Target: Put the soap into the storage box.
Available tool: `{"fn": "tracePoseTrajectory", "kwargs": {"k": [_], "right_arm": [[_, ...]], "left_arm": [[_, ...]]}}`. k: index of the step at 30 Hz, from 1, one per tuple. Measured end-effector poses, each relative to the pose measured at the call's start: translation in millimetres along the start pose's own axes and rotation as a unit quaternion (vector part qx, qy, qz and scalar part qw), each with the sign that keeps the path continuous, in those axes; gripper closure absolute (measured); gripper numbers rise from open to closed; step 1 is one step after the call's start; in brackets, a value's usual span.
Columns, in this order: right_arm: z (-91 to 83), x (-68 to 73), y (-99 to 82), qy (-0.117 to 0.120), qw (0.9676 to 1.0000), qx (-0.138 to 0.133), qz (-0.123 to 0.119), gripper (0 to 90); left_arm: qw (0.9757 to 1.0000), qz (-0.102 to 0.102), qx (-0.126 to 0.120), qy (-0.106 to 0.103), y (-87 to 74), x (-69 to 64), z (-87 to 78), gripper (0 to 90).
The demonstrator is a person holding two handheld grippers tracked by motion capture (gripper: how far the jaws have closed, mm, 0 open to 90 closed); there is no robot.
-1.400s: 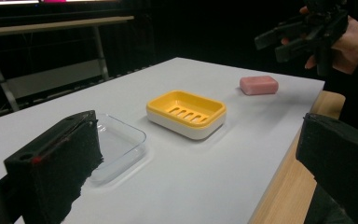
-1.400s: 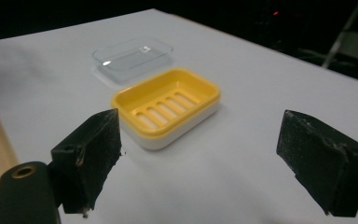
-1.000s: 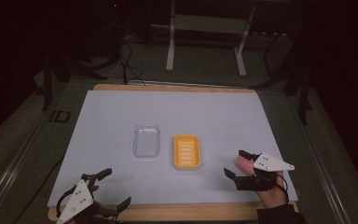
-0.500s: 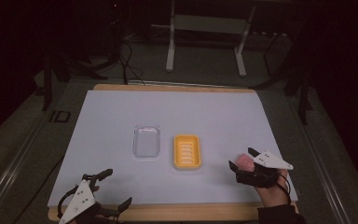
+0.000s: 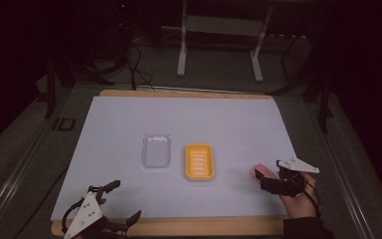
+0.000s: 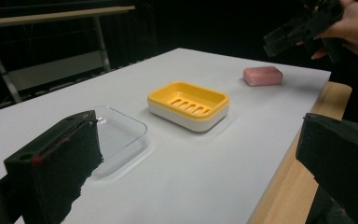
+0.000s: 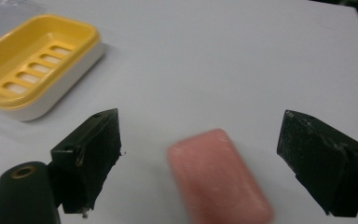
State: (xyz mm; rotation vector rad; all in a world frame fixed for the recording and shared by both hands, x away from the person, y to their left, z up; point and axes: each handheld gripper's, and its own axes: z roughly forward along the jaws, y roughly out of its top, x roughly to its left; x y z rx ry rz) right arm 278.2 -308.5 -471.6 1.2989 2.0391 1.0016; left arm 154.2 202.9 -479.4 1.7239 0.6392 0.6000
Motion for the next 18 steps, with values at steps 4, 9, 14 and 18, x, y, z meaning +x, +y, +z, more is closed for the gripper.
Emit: {"fn": "tracePoseTrajectory", "kwargs": {"k": [4,9,14,18], "right_arm": [[-2.9,-12.1,3.0,0.010,0.9992,0.033,0.023,13.9],[-3.9,-24.3,3.9,0.034,0.9951,0.086,0.036,14.8],[-3.3,-29.6,2.8,0.065,0.9899,0.122,0.030,14.6],[-2.0,-35.0,0.4,0.101,0.9805,0.168,0.018,14.0]], "left_arm": [[1.0000,0.000,0.001,0.000,-0.1,0.3,0.4,0.3],[1.0000,-0.002,0.004,0.001,-0.8,0.4,1.6,0.3],[1.0000,0.001,0.010,0.000,-1.0,-0.2,2.3,0.3],[0.9999,0.003,0.011,0.001,-1.3,-0.2,2.5,0.3]]}}
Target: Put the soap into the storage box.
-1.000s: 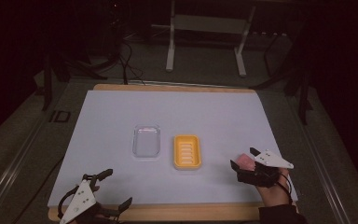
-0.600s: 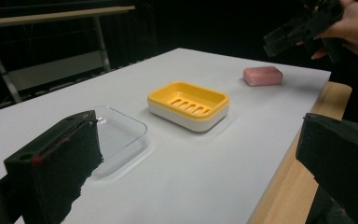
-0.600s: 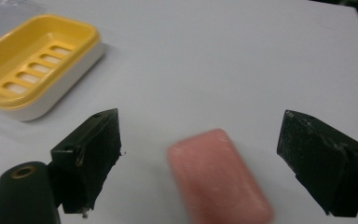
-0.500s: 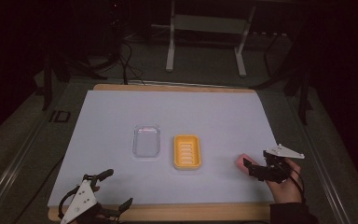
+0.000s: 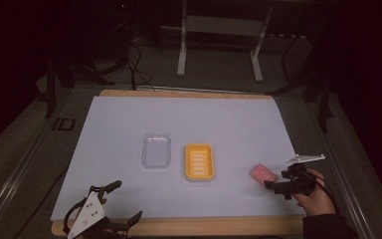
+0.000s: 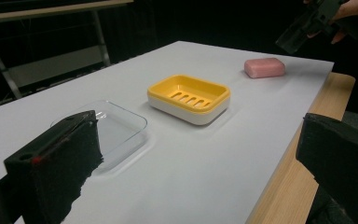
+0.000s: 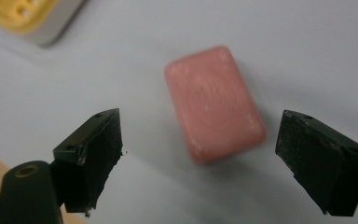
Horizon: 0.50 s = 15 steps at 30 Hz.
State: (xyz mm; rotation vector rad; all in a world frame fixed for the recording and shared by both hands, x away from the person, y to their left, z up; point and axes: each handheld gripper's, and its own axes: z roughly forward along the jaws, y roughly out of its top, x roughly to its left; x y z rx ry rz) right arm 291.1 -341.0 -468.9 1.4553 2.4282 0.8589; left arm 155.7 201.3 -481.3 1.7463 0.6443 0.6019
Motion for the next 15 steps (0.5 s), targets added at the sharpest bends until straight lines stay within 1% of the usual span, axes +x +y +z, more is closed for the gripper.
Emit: {"fn": "tracePoseTrajectory", "kwargs": {"k": [1,2,3,4,5,6,7,8,10,11,12,15], "right_arm": [[-0.3,-0.2,-0.5,0.000,1.0000,0.008,-0.004,13.9],[-0.7,-0.9,-0.8,0.001,0.9998,0.015,-0.014,13.8],[-1.1,-1.0,-1.1,0.003,0.9996,0.023,-0.016,13.7],[-1.1,-1.0,-1.1,0.003,0.9996,0.023,-0.016,13.7],[-1.2,-1.3,-1.4,0.008,0.9993,0.033,-0.018,13.7],[-1.9,-1.7,-1.6,0.011,0.9984,0.049,-0.025,13.7],[-1.9,-1.7,-1.6,0.011,0.9984,0.049,-0.025,13.7],[-2.2,-1.8,-1.4,0.010,0.9981,0.055,-0.024,13.7],[-3.5,-2.5,-0.2,0.015,0.9964,0.078,-0.030,13.8],[-3.5,-2.5,-0.2,0.015,0.9964,0.078,-0.030,13.8],[-4.0,-2.2,1.4,0.018,0.9935,0.107,-0.034,14.0],[-4.2,-1.1,3.4,0.013,0.9896,0.135,-0.047,14.3]], "left_arm": [[1.0000,0.000,0.000,0.000,0.0,0.0,0.0,0.3],[1.0000,0.000,0.000,0.000,0.0,-0.1,0.2,0.3],[1.0000,0.000,0.000,0.000,0.0,-0.1,0.2,0.3],[1.0000,0.002,0.001,0.000,-0.1,-0.2,0.4,0.3],[1.0000,0.002,0.001,0.000,-0.1,-0.4,0.5,0.3],[1.0000,0.002,0.001,0.000,0.0,-0.5,0.6,0.3],[1.0000,0.002,0.001,0.000,0.0,-0.6,0.6,0.3],[1.0000,0.002,0.000,0.000,0.0,-0.6,0.5,0.3],[1.0000,0.002,0.001,0.000,0.0,-0.5,0.7,0.3],[1.0000,0.002,0.001,0.000,0.0,-0.5,0.7,0.3],[1.0000,0.002,0.001,0.000,0.0,-0.5,0.7,0.3],[1.0000,0.003,0.002,-0.001,0.0,-0.6,0.9,0.3]]}}
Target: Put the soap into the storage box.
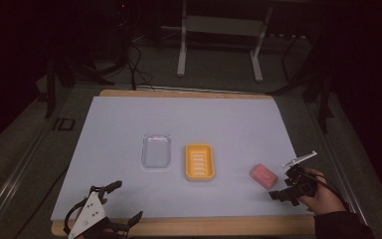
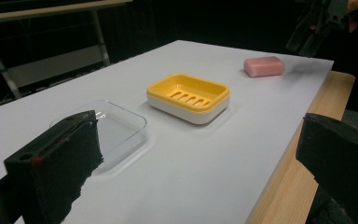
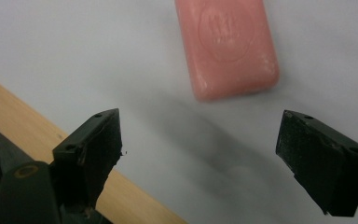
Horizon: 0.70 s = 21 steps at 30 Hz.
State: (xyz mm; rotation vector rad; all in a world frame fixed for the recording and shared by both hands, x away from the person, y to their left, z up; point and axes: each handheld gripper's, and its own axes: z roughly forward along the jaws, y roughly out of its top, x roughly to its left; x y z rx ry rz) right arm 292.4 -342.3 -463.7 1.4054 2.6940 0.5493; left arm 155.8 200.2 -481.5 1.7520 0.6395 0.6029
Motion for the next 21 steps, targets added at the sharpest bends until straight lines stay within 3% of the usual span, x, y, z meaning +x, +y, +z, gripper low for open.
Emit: {"fn": "tracePoseTrajectory", "kwargs": {"k": [2,4,8,14,15,19,21], "right_arm": [[-0.1,0.0,0.9,0.000,0.9999,0.010,-0.004,14.8],[0.7,0.5,3.4,0.005,0.9990,0.043,-0.012,15.2],[2.4,0.6,6.1,0.006,0.9968,0.078,-0.020,15.3],[3.0,-1.0,10.5,0.007,0.9934,0.111,-0.027,15.3],[3.4,-2.0,12.0,0.008,0.9913,0.128,-0.029,15.3],[5.3,-5.2,14.4,0.009,0.9885,0.147,-0.035,15.3],[7.6,-7.2,15.8,0.007,0.9848,0.169,-0.040,15.1]], "left_arm": [[1.0000,0.000,0.001,0.000,0.0,0.0,0.1,0.3],[1.0000,0.001,0.001,-0.001,0.0,-0.1,0.1,0.3],[1.0000,0.002,0.003,-0.001,-0.1,-0.4,0.5,0.3],[1.0000,0.004,0.004,-0.002,-0.2,-0.8,0.7,0.3],[1.0000,0.004,0.004,-0.002,-0.2,-0.7,0.7,0.3],[1.0000,0.005,0.005,0.001,-0.2,-0.5,0.6,0.3],[1.0000,0.003,0.002,0.000,-0.1,-0.6,0.4,0.3]]}}
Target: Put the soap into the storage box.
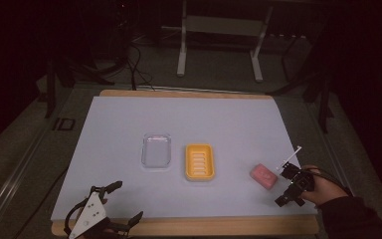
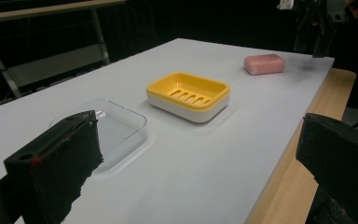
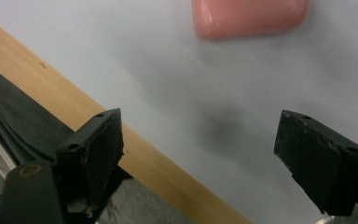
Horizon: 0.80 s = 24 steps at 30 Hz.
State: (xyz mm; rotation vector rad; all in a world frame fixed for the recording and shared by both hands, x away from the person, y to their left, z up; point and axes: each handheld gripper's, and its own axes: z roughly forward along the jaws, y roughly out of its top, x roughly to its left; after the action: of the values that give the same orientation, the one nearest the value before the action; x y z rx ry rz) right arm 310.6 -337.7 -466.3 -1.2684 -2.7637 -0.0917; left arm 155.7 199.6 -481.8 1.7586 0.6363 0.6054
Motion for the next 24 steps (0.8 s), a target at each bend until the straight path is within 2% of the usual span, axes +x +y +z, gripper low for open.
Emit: {"fn": "tracePoseTrajectory", "kwargs": {"k": [2,3,4,5,6,15,18,21,24], "right_arm": [[0.9,-0.4,0.6,-0.001,1.0000,0.009,-0.003,14.5],[2.7,-1.4,1.8,-0.004,0.9996,0.027,-0.009,13.8],[2.7,-1.4,1.8,-0.004,0.9996,0.027,-0.009,13.8],[4.6,-2.0,2.6,-0.006,0.9990,0.040,-0.019,13.6],[5.4,-2.4,3.2,-0.004,0.9988,0.045,-0.019,13.5],[8.0,-6.6,11.1,-0.004,0.9966,0.077,-0.031,13.4],[7.3,-8.2,15.5,-0.006,0.9970,0.071,-0.031,13.4],[5.2,-10.3,20.6,-0.011,0.9983,0.050,-0.029,13.4],[3.5,-11.6,25.4,-0.016,0.9987,0.021,-0.042,13.4]], "left_arm": [[1.0000,0.001,0.001,0.000,-0.1,0.0,0.0,0.3],[1.0000,0.001,0.002,0.000,-0.1,0.0,0.1,0.3],[1.0000,0.001,0.002,0.000,-0.1,0.0,0.2,0.3],[1.0000,0.001,0.001,0.000,0.0,0.0,0.2,0.3],[1.0000,0.001,0.002,0.000,0.0,0.0,0.3,0.3],[1.0000,0.000,0.002,0.001,-0.1,0.1,0.2,0.3],[1.0000,0.000,0.001,0.000,0.0,0.1,0.3,0.3],[1.0000,0.001,0.002,0.000,0.0,-0.1,0.3,0.3],[1.0000,0.001,0.002,-0.001,0.0,-0.1,0.4,0.3]]}}
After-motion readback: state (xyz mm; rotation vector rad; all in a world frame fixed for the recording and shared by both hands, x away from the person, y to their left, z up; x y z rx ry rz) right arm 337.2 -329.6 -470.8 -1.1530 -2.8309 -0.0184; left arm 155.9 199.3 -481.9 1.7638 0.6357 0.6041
